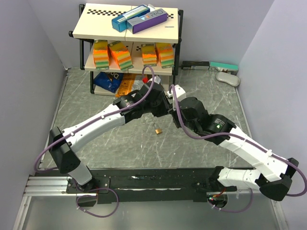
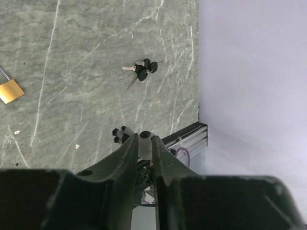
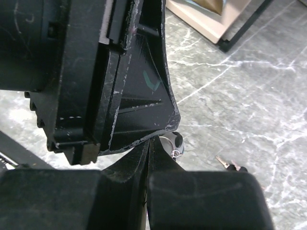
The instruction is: Unlock with the key
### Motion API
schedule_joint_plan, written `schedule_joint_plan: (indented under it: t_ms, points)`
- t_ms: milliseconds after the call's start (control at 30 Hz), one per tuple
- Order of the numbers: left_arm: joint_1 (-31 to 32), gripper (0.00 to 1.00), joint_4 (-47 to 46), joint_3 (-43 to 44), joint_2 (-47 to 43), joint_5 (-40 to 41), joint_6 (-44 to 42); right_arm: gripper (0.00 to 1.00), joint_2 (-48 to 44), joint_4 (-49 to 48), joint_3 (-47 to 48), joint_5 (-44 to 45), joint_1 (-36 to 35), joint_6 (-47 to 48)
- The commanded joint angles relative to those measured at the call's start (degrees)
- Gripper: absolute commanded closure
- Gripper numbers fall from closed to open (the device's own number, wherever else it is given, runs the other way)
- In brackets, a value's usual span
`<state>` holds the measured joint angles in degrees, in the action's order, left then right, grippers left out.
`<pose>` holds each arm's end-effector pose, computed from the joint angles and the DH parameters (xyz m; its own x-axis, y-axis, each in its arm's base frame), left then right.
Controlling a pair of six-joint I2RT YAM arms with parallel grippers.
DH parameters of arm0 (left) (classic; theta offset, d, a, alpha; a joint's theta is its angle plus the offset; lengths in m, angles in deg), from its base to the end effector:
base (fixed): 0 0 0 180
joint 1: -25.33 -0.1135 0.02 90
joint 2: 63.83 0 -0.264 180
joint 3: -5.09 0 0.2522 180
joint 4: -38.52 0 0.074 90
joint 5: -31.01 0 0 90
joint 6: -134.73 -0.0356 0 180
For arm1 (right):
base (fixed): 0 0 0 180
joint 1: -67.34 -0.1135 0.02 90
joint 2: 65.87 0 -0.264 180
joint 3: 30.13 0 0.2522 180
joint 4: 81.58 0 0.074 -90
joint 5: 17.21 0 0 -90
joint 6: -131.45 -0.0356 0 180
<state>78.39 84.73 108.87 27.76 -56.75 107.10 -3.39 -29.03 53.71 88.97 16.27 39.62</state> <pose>0.2203 -0.2906 0.3693 -0.8463 -0.3476 -0.4038 0.0635 0.6867 -0.7242 0.1494 0.1691 0.3835 -0.3443 -0.3775 -0.8596 -0.5866 0.8014 -0.1169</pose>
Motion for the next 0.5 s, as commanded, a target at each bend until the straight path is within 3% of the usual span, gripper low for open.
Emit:
schedule_joint_plan:
  t_ms: [0, 200, 333, 433, 467]
  points:
    - [0.82, 0.81, 0.25, 1.74, 0.25, -3.47, -0.67, 1.00, 0.62, -4.16, 3.48, 6.75, -1.75, 1.39]
    - [0.56, 0.99, 0.16, 1.65, 0.52, -3.91, -0.41, 1.00, 1.77, -3.89, 3.66, 7.64, -2.90, 1.39]
    - [-0.76, 0.99, -1.15, -0.88, -0.27, -4.70, 0.56, 1.00, 1.86, -3.98, 3.22, 4.74, -2.90, 1.39]
    - [-2.34, 0.99, -4.40, -4.67, -2.81, -4.18, 0.21, 0.81, 1.60, -3.11, 2.69, 1.93, -2.46, -0.02]
    - [-2.78, 0.99, -5.80, -5.81, -4.48, -4.26, -0.14, 0.68, 1.33, -2.75, 2.60, 1.05, -2.11, -0.54]
